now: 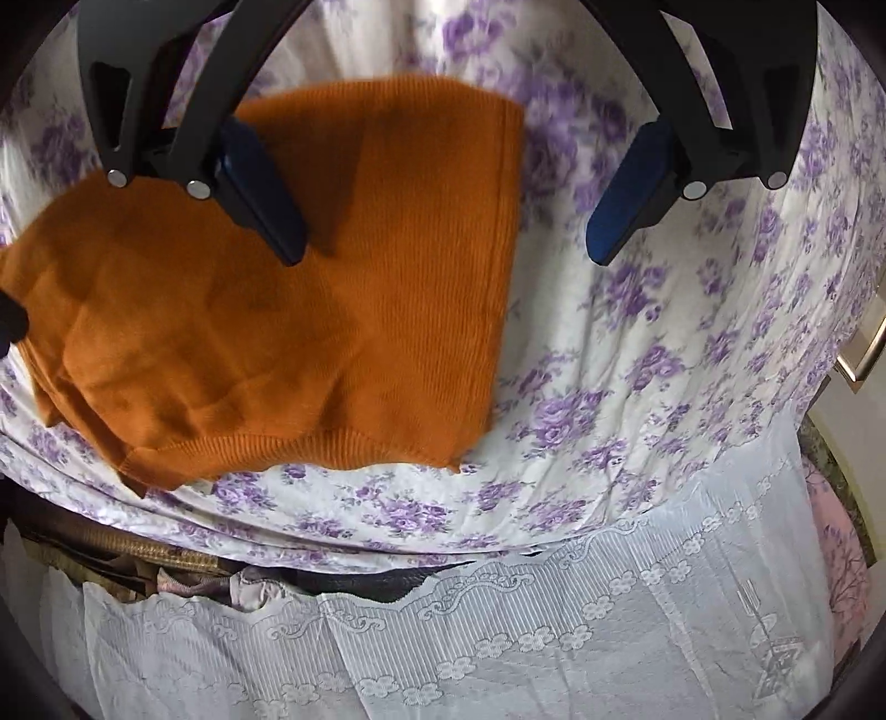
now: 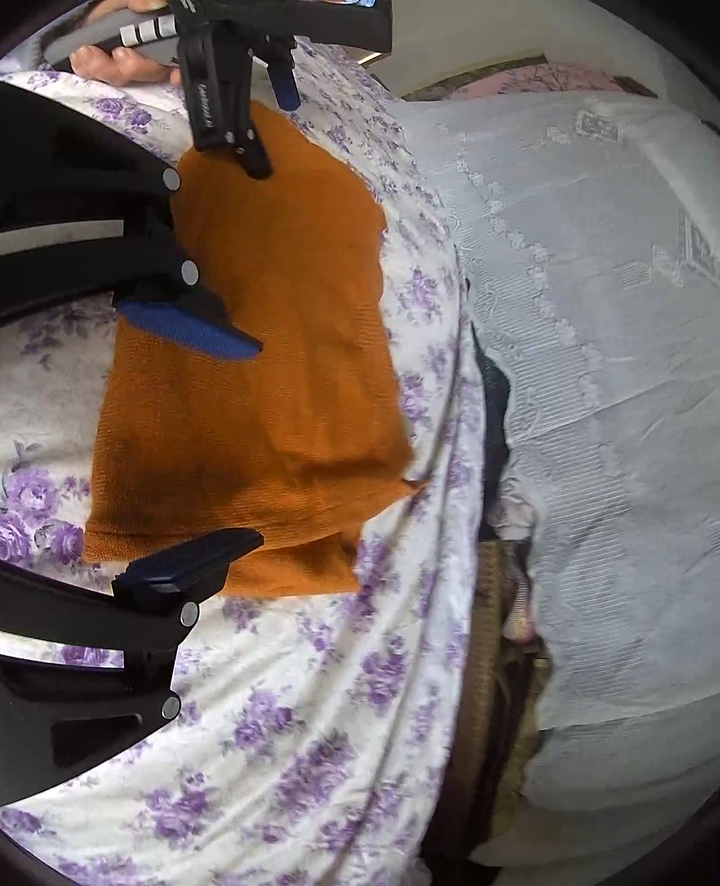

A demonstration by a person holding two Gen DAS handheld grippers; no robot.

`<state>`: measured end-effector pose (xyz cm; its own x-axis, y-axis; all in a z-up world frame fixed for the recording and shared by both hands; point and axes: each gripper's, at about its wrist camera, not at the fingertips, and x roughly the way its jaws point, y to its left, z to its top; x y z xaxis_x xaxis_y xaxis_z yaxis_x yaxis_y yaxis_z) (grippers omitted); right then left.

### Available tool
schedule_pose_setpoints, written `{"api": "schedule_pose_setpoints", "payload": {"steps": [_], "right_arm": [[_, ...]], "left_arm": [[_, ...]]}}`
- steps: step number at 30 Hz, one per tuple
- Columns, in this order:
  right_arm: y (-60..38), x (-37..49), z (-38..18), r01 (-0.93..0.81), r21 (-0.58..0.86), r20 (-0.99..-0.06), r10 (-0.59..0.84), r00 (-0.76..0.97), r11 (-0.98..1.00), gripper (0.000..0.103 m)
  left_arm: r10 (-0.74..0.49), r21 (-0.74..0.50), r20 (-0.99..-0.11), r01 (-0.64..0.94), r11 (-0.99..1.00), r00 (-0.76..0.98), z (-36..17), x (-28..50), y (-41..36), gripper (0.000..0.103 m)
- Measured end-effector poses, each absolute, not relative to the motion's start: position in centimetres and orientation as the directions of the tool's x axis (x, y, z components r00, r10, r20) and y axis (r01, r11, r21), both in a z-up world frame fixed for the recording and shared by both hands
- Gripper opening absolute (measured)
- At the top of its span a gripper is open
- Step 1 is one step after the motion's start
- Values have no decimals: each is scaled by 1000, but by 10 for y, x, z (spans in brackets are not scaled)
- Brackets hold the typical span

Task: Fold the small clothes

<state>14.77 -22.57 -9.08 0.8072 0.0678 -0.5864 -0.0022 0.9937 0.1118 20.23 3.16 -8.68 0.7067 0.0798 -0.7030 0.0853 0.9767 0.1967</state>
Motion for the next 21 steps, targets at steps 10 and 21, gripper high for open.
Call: {"api": "schedule_pose_setpoints", "payload": {"steps": [10,21], "right_arm": [[-199,174,-107,-37,-45,-709,-6,705,998,84],[-177,155,-80,-50,6,-618,43,785,999,85]], "left_arm": [[140,287,-696,95,953,704,-97,191,15,99],[95,218,-673,73,973,734,-85,178,18,99]]}}
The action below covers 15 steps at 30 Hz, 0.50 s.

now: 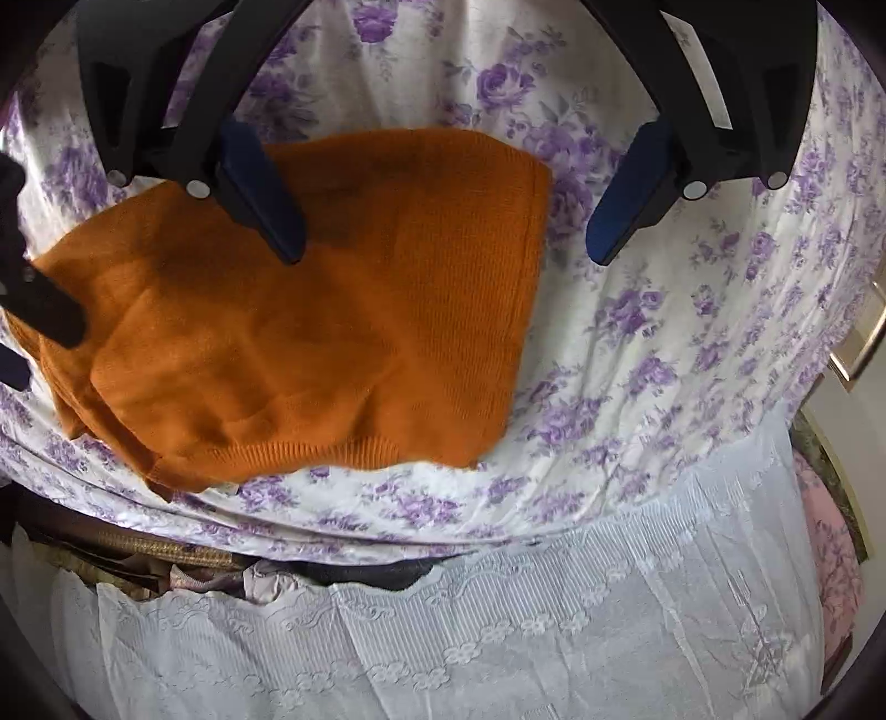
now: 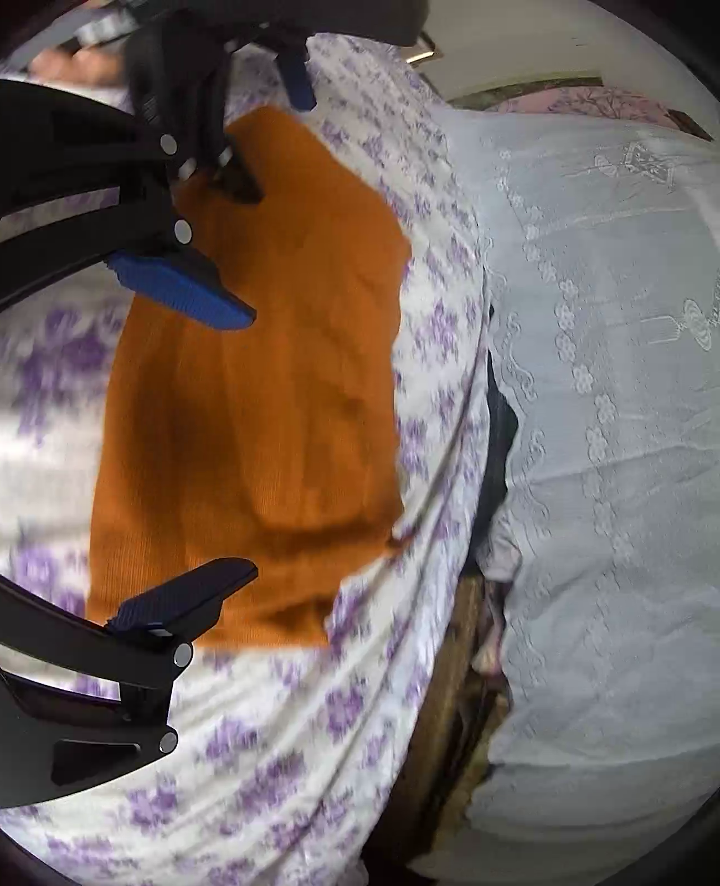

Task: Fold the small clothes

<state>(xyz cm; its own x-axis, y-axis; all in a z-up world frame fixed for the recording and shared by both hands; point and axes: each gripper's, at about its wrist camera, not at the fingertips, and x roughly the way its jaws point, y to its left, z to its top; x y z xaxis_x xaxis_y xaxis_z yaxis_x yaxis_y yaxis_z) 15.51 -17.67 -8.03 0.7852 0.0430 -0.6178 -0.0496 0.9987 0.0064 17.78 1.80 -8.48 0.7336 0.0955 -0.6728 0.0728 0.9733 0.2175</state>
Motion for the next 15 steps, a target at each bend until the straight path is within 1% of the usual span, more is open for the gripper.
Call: {"api": "schedule_pose_setpoints", "payload": {"steps": [2,3,4,5,8,9,10,11,13,14,15], "right_arm": [[-165,163,-88,-53,-31,-642,20,766,998,85],[-160,170,-99,-53,-68,-678,-7,735,996,86],[-157,178,-112,-59,-81,-725,-18,689,995,90],[-158,181,-114,-60,-69,-739,-11,674,996,92],[-164,179,-111,-56,-32,-725,16,689,998,94],[-165,176,-109,-57,-19,-713,27,701,998,94],[-171,169,-104,-62,22,-677,60,733,998,94],[-179,162,-97,-64,72,-635,95,767,995,94],[-200,148,-89,-31,167,-564,122,817,985,94],[-212,145,-87,-1,212,-545,119,830,977,94],[-226,144,-87,30,264,-532,119,838,964,94]], "left_arm": [[107,233,-682,75,970,724,-89,182,16,99],[109,232,-695,78,970,711,-92,185,16,99],[110,230,-714,83,970,691,-96,190,16,99],[104,219,-740,92,971,665,-102,196,16,99],[69,171,-761,96,981,645,-104,201,22,99],[56,154,-763,97,983,643,-102,201,24,99],[37,130,-762,96,987,647,-98,200,28,99],[4,81,-750,87,993,661,-91,198,36,99],[-58,-26,-737,58,998,673,-82,196,56,99],[-133,-128,-745,56,990,653,-82,200,71,99],[-176,-182,-751,57,982,636,-84,202,78,99]]}}
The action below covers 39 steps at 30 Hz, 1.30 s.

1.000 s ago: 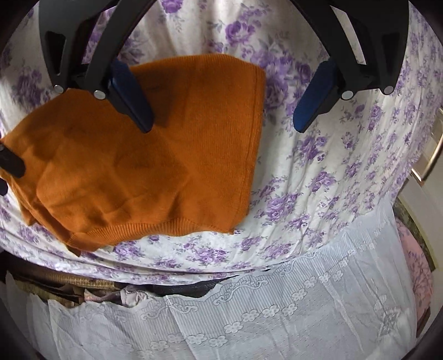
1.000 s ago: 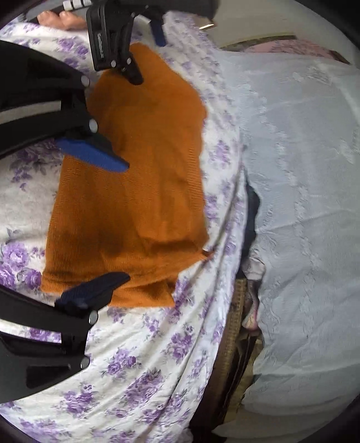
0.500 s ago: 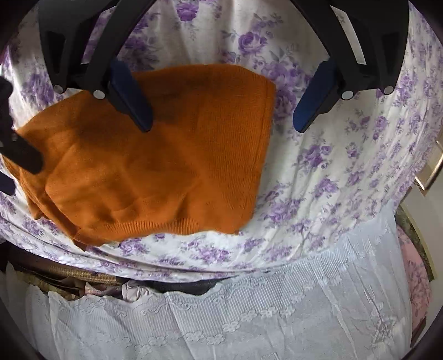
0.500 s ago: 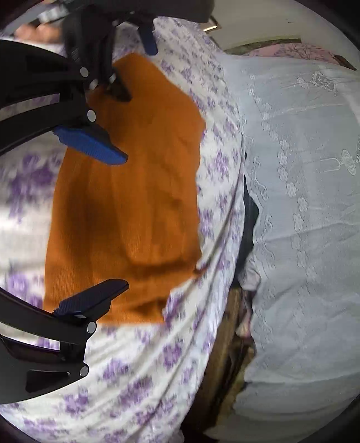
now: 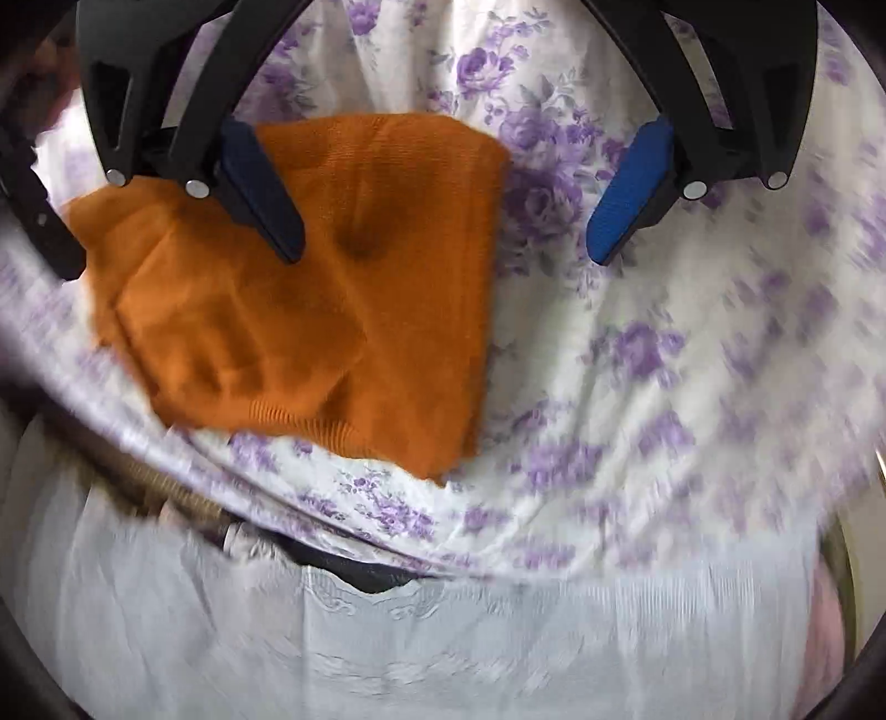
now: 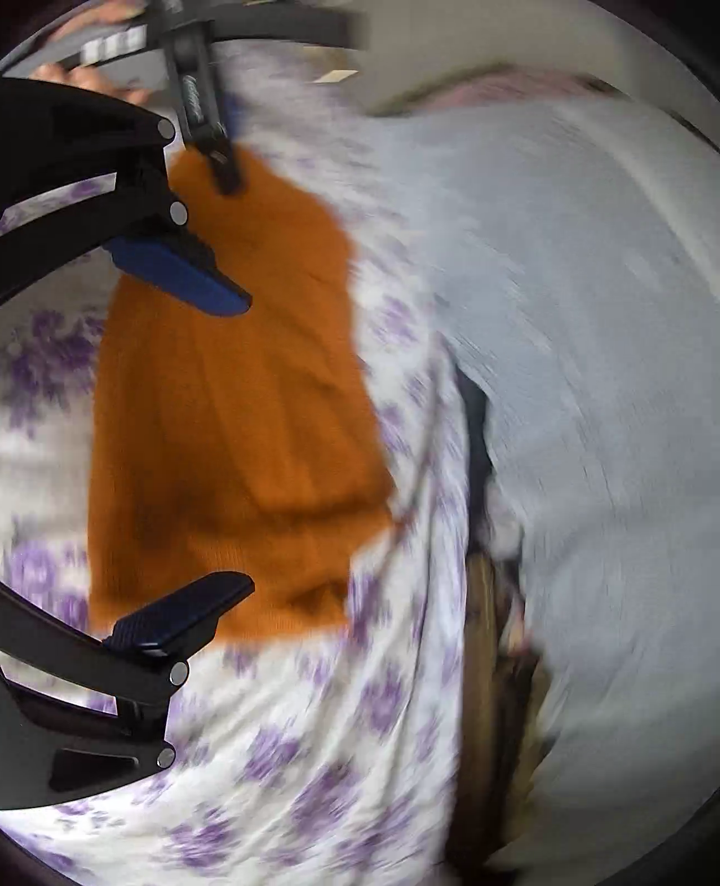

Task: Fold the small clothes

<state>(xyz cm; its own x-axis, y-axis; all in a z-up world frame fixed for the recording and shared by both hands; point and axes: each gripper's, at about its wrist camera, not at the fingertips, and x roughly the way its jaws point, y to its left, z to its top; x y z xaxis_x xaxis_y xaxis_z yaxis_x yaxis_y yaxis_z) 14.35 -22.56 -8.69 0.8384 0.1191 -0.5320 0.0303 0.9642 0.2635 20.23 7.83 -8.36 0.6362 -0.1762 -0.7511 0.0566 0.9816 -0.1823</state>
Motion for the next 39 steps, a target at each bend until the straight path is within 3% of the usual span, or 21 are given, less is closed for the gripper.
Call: {"api": "schedule_pose_setpoints", "payload": {"steps": [1,4,9,14,18,26,39], "right_arm": [[-242,142,-88,65,334,-519,125,846,940,94],[-288,137,-99,152,522,-496,154,855,839,94],[-328,125,-121,203,715,-460,233,857,669,93],[-327,113,-128,192,736,-459,270,846,649,92],[-314,100,-131,173,754,-458,319,830,633,92],[-284,94,-134,168,794,-470,414,780,584,92],[-270,148,-140,380,741,-557,192,808,553,92]], "left_arm": [[-233,-255,-752,54,965,617,-86,206,89,99],[-282,-318,-725,58,946,628,-82,204,98,98],[-235,-235,-725,88,968,648,-79,197,81,98],[-118,-95,-801,70,993,586,-96,209,66,98],[-60,-11,-786,82,997,615,-94,203,55,98],[-56,-19,-789,67,998,612,-93,204,56,98],[-43,-5,-793,64,998,607,-95,208,56,99]]}}
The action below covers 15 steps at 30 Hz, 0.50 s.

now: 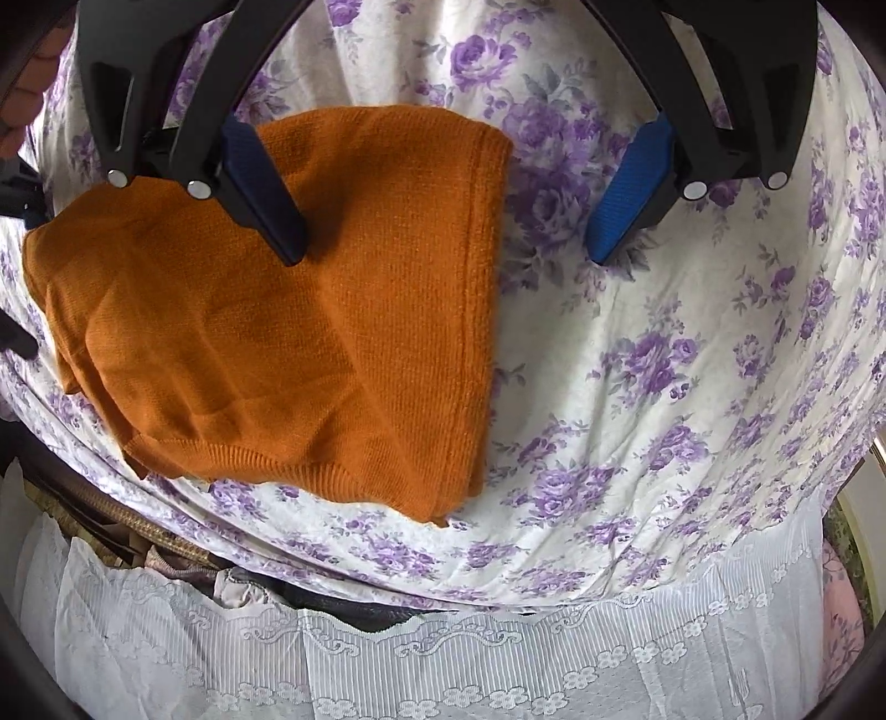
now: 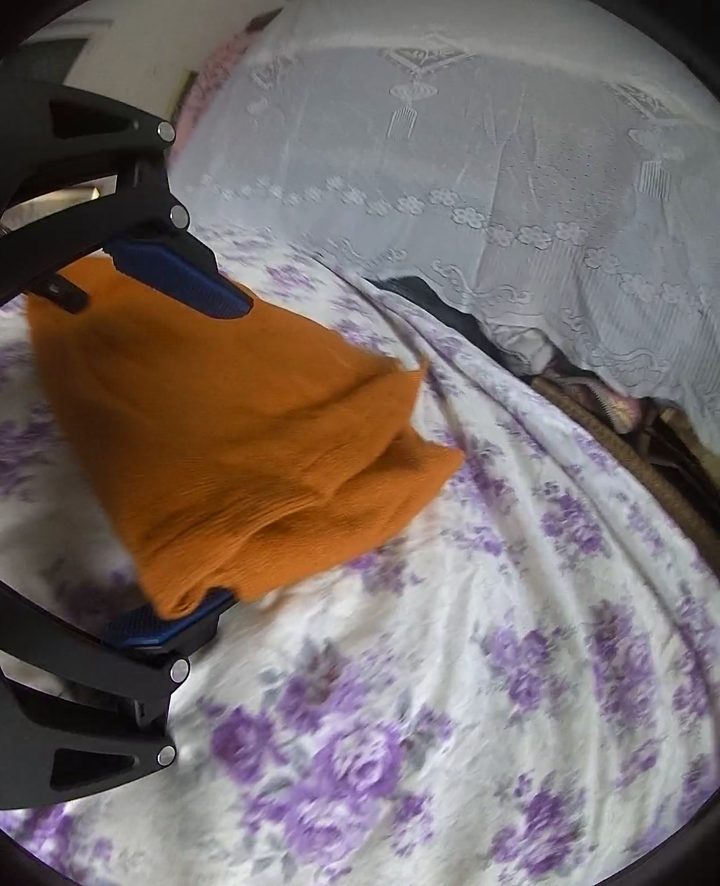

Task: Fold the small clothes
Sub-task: 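Grasp a corner of the folded cardigan with the right gripper and fold it inward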

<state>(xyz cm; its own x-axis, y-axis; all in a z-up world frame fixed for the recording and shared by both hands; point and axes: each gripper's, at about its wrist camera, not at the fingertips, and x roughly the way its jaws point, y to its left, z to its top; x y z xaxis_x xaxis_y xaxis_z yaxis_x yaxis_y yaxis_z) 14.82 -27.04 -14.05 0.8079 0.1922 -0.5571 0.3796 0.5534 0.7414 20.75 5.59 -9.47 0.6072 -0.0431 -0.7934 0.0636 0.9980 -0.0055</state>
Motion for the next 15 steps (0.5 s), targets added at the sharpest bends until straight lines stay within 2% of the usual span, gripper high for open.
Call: {"api": "schedule_pose_setpoints", "payload": {"steps": [3,5,8,15], "right_arm": [[-260,153,-140,372,666,-563,109,819,647,81],[-260,155,-145,373,629,-564,71,823,682,57],[-277,152,-153,361,693,-533,106,840,624,35],[-281,149,-151,311,723,-488,138,862,617,25]], "left_arm": [[-37,2,-794,63,998,607,-95,209,55,99],[-40,-1,-794,63,998,606,-95,209,55,99],[-39,0,-794,63,998,606,-95,210,54,99],[-20,22,-796,62,998,605,-97,211,52,99]]}}
